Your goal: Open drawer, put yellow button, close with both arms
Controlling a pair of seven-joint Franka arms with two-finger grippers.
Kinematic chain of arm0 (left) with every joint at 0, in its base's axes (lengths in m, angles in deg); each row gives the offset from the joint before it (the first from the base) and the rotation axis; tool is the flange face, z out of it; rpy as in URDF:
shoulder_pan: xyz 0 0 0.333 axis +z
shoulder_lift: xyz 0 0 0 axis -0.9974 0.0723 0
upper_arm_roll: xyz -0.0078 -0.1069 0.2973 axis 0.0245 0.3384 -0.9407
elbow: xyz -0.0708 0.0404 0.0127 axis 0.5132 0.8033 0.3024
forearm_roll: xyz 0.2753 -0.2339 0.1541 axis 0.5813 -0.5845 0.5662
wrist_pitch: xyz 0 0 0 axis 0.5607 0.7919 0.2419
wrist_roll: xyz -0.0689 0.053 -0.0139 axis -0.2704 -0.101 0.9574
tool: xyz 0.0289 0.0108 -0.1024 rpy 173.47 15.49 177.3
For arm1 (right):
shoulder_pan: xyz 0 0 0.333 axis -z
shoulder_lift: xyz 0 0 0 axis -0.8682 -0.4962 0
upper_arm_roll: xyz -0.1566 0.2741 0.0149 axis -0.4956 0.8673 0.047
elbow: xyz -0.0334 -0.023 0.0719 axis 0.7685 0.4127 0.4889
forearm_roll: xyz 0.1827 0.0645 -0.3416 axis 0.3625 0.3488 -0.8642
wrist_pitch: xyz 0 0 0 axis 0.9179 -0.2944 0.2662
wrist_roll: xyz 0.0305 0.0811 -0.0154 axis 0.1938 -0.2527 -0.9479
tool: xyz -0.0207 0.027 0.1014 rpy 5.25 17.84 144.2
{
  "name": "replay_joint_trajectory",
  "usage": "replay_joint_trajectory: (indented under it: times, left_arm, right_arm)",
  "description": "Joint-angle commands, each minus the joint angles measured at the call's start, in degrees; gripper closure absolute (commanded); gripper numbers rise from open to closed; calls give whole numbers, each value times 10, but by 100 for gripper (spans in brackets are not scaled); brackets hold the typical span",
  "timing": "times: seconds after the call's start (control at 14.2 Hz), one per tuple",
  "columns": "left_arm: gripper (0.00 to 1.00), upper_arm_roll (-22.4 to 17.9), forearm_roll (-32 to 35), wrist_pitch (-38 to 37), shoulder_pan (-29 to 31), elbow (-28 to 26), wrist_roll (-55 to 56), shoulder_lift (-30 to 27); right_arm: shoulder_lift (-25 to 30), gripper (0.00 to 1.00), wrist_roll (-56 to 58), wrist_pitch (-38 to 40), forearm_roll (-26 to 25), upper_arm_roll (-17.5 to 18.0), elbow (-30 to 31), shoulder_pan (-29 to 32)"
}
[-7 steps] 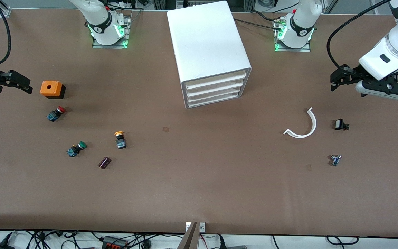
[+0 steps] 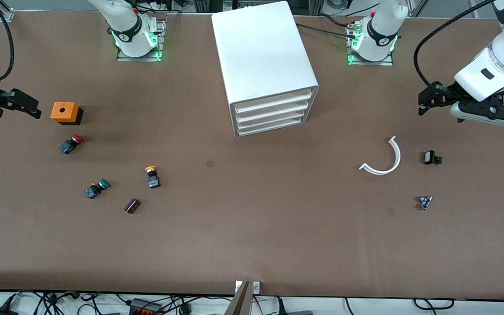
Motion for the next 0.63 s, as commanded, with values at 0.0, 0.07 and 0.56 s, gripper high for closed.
replay_joint_trajectory:
  times: [0.0, 0.07, 0.56]
  left_arm:
    - [0, 0, 7, -11, -3, 6, -2, -5]
    - [0, 0, 7, -11, -3, 7, -2, -5]
    - [0, 5, -4, -140, -36, 111, -6, 64]
  right_arm:
    - [13, 0, 14, -1, -6, 6, 13, 5]
    - [13, 0, 27, -1, -5, 6, 12, 5]
    - [-1, 0, 33, -5, -4, 4, 10, 7]
